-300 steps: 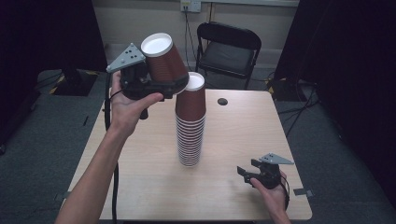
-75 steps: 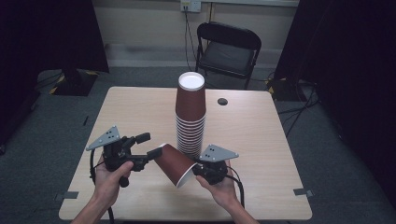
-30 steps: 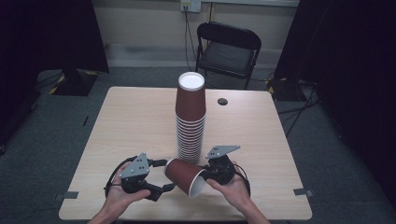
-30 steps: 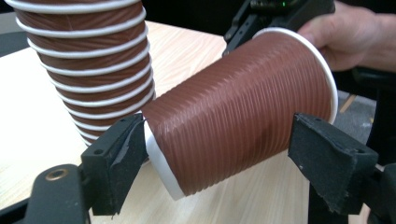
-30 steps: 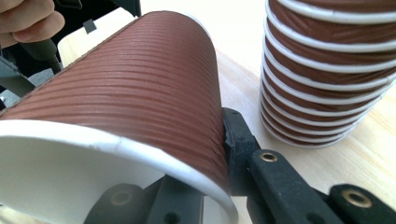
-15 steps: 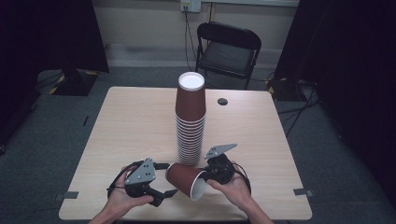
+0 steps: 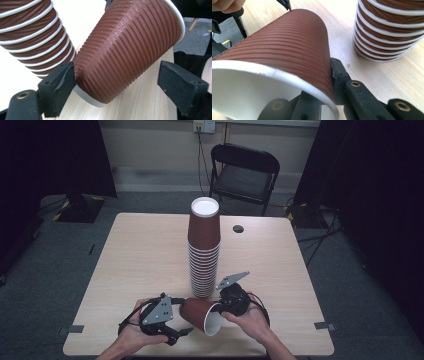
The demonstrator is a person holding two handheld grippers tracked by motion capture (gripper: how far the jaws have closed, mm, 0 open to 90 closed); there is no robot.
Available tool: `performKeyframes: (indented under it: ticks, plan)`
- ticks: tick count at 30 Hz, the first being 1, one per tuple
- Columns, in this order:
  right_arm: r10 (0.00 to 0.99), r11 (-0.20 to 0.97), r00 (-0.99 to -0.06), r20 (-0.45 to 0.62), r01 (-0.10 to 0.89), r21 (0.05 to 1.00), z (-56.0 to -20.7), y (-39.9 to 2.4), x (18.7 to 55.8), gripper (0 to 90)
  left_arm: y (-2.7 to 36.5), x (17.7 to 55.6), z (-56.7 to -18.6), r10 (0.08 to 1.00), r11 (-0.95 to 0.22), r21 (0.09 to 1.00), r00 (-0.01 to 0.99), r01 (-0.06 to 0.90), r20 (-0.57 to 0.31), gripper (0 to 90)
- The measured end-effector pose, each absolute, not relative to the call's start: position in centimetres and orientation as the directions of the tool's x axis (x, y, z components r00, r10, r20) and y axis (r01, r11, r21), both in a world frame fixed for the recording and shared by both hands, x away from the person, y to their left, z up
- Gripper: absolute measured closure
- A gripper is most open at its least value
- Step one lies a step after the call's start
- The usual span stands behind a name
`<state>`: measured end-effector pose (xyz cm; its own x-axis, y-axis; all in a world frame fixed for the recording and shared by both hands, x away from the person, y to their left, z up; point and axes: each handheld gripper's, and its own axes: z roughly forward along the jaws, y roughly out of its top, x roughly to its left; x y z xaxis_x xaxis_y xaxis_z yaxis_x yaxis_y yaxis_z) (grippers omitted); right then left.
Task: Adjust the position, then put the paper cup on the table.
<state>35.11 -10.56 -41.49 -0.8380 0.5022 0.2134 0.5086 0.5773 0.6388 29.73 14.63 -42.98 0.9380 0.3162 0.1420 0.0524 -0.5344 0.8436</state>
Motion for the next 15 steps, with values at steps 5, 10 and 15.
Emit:
performKeyframes:
  ticks: [5, 10, 15]
  plan:
    - [0.505, 0.602, -0.841, 0.196, 0.506, 0.618, -41.18, -10.34, 35.2, 86.3, 14.39, 29.91, -43.09, 0.324, -0.526, 0.846, 0.94, 0.086, 0.106, 10.7]
    - [0.503, 0.609, -0.838, 0.212, 0.518, 0.601, -41.06, -10.4, 35.29, 86.4, 14.12, 29.91, -43.18, 0.326, -0.521, 0.851, 0.936, 0.058, 0.136, 14.2]
    - [0.484, 0.627, -0.848, 0.218, 0.509, 0.589, -41.14, -9.78, 35.04, 86.4, 13.9, 29.82, -43.31, 0.285, -0.537, 0.843, 0.946, 0.024, 0.154, 11.4]
